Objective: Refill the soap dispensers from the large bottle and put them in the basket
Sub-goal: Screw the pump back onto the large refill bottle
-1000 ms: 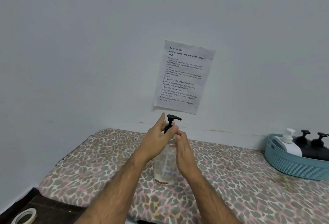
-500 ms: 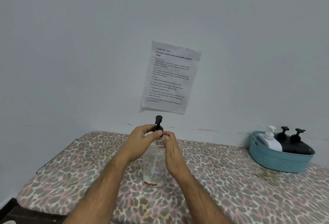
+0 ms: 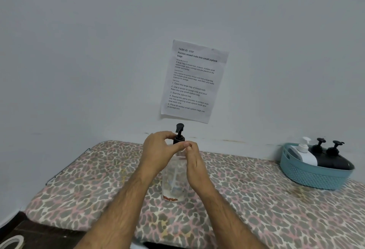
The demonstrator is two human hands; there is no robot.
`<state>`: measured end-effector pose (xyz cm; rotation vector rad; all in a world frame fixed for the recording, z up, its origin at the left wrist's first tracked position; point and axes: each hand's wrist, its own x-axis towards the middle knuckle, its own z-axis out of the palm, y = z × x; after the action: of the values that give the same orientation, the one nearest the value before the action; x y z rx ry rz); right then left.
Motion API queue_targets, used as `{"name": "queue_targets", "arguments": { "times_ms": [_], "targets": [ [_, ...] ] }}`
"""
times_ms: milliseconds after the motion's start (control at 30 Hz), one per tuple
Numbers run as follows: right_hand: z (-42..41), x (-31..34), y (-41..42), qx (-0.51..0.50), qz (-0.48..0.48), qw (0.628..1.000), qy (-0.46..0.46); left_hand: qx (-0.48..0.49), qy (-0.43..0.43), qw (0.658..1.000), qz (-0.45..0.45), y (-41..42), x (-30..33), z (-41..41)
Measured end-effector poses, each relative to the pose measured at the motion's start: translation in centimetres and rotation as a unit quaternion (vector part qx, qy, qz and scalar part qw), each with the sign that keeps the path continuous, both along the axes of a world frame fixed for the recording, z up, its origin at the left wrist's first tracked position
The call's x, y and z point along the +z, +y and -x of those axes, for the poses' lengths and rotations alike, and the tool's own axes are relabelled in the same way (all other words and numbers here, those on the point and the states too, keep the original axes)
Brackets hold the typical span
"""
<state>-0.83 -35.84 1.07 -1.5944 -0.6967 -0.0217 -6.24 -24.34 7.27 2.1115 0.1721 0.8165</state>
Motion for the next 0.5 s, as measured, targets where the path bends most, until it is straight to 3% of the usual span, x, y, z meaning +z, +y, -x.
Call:
{"name": "queue_targets", "arguments": {
  "times_ms": [100,500],
  "targets": [
    [-0.2,0.0,0.0,0.0,0.001,1.0,0.003,-0.046,0.0,0.999,-0.03,0.7,0.2,-0.2],
    [0.4,1.5,-0.8,0.027,0.058,0.997,0.049,-0.124,0.067,0.99,0.016,2.3,0.9,-0.2]
  ]
}}
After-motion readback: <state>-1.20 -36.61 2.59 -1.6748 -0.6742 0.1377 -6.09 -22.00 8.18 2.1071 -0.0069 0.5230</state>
